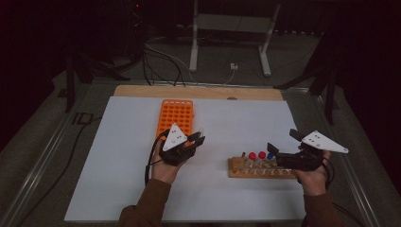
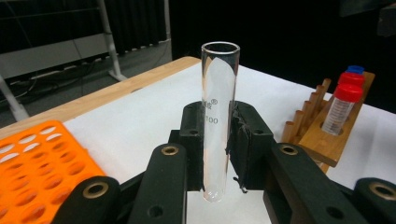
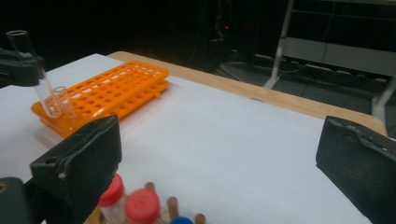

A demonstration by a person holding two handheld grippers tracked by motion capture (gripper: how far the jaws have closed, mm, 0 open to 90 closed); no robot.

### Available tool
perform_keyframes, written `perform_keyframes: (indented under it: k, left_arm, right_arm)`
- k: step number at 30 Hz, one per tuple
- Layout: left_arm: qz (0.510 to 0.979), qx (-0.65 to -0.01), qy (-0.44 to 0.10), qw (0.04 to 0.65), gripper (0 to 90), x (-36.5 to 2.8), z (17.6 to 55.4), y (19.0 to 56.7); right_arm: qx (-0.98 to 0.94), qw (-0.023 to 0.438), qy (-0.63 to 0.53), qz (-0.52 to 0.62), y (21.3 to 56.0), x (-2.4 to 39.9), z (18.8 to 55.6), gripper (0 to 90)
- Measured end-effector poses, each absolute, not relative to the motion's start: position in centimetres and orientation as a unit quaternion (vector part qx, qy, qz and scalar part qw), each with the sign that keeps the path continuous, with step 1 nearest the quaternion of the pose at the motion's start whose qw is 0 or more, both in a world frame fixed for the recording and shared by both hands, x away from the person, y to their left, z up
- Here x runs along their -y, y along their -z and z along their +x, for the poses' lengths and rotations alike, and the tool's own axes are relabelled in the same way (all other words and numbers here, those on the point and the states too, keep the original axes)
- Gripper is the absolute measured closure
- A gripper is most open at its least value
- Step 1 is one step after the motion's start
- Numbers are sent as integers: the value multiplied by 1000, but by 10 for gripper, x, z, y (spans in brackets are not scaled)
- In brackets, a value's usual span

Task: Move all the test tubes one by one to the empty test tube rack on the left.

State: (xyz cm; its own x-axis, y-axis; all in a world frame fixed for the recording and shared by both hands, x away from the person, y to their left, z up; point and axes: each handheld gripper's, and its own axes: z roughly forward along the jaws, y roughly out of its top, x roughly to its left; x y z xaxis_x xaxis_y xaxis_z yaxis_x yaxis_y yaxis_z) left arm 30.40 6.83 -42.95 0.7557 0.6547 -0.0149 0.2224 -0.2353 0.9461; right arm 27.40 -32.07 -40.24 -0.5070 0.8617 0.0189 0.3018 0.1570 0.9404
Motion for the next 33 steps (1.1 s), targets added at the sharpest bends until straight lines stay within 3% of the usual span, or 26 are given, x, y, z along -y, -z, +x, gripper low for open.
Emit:
perform_keyframes:
  k: [33]
  left_arm:
    - [739,-341,-242,528,762,-116,309,442]
  right_arm:
    - [-691,301,-489,440,412,354,260,2]
